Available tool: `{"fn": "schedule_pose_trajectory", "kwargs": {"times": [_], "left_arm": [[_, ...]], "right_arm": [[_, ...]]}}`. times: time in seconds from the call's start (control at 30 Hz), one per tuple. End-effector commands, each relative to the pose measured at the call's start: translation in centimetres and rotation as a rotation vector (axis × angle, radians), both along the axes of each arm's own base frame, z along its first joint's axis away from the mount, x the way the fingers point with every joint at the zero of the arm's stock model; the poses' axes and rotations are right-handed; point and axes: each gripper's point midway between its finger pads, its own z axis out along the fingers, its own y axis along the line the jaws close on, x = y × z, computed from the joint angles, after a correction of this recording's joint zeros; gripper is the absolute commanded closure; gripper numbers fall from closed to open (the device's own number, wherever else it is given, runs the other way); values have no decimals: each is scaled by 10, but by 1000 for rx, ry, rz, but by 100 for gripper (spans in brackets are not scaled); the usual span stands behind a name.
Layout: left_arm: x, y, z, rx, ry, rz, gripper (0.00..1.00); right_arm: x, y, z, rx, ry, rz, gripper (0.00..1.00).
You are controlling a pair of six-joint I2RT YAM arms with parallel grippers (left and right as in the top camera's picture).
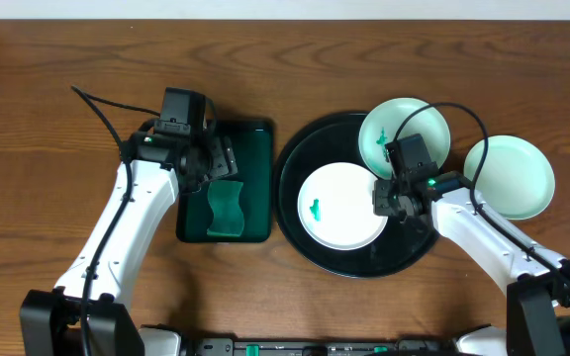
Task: Clean dirty plates on tray and stack at the side
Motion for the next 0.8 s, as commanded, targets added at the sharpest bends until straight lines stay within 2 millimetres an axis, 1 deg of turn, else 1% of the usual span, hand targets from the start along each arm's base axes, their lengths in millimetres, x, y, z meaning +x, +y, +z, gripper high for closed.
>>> {"fn": "schedule_pose_trajectory", "kwargs": {"times": [0.0,0.1,0.13,0.3,0.43,0.53,0.57,0.7,0.77], "left_arm": [[5,2,7,5,-20,9,19],[5,2,7,5,-20,9,18],[5,2,7,5,-20,9,18],[5,2,7,5,-20,9,18],[5,2,7,5,-20,9,18],[5,2,7,5,-20,9,18],[5,2,7,5,-20,9,18],[5,2,7,5,-20,9,18],[5,2,7,5,-20,9,18]], "right_arm": [[10,-4,8,-21,-56,37,55],[12,-4,4,-20,-77,44,56],[12,-4,1,-20,-89,53,59],[14,-3,-4,-10,-117,52,66],[14,-3,-5,-8,-121,52,76],[15,-3,-4,-7,-125,52,89],[15,-3,-4,-7,-126,52,91],[15,-3,-4,-7,-126,52,99],[15,-3,-4,-7,-126,52,99]]}}
